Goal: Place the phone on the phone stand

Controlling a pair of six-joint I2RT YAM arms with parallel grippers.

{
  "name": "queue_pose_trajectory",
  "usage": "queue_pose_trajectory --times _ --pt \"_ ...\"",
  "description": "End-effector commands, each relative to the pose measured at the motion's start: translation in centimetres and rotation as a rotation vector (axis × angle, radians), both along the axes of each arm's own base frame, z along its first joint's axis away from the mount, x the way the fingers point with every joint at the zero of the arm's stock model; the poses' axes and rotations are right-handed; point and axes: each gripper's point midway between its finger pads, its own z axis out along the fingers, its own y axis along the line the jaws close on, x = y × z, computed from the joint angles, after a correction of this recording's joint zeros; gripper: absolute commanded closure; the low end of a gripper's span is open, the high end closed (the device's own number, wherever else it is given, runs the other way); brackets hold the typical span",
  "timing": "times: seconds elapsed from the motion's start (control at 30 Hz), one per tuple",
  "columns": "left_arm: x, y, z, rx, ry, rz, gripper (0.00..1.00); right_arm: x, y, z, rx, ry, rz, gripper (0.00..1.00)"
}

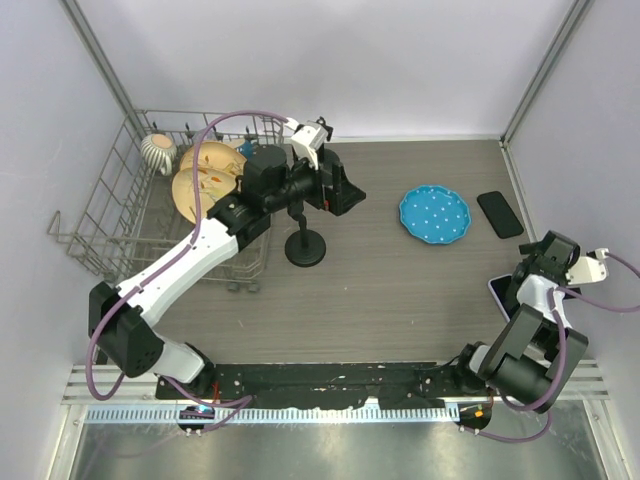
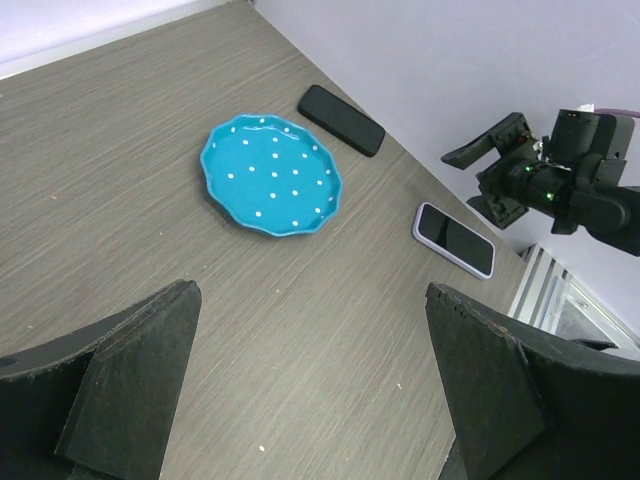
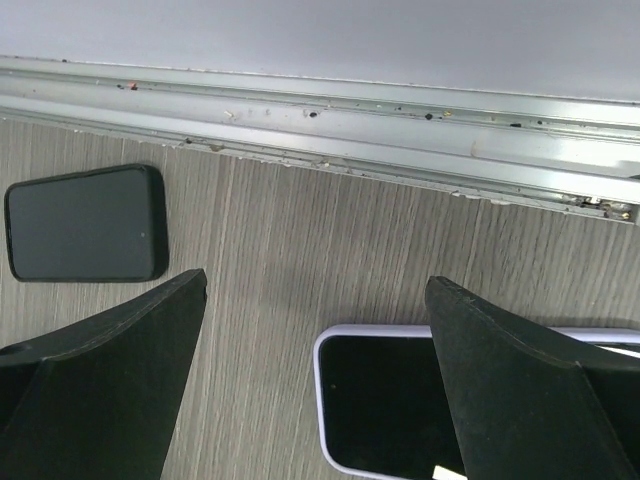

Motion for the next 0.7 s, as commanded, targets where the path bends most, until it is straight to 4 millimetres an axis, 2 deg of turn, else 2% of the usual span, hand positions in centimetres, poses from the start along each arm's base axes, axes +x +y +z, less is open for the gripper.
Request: queue_pose_trajectory --times 0.0,0.2,0.37,0.43,0.57,0.67 --pt "-0.7 0.2 2.4 -0.061 -0.064 -0.022 0.0 1.0 -1.7 0.9 -0.027 -0.106 -0.039 0.04" --pt "-0.9 -0.2 2.1 -0.065 -0.045 -0.048 0.0 -0.1 -1.6 -1.3 0.031 -0.082 -0.108 0.03" --pt "-1.1 0.1 2.4 -0.064 -0.06 -0.043 0.0 -1.8 -0.6 -3.8 0.14 -0.011 -0.199 0.04" --pt "-1.2 0.3 2.7 -0.061 -0.076 -0.043 0.0 -2.1 -0.3 -4.2 0.169 0.015 -0.212 0.04" --pt "-1.1 0.6 2.6 -0.05 -0.082 -0.028 0.0 -2.2 1.4 -5.2 0.257 0.033 -0.193 0.05" --pt "-1.0 0.6 2.5 -0.043 -0.085 -0.026 0.0 -1.1 3.5 -5.3 0.31 0.026 -0.107 0.1"
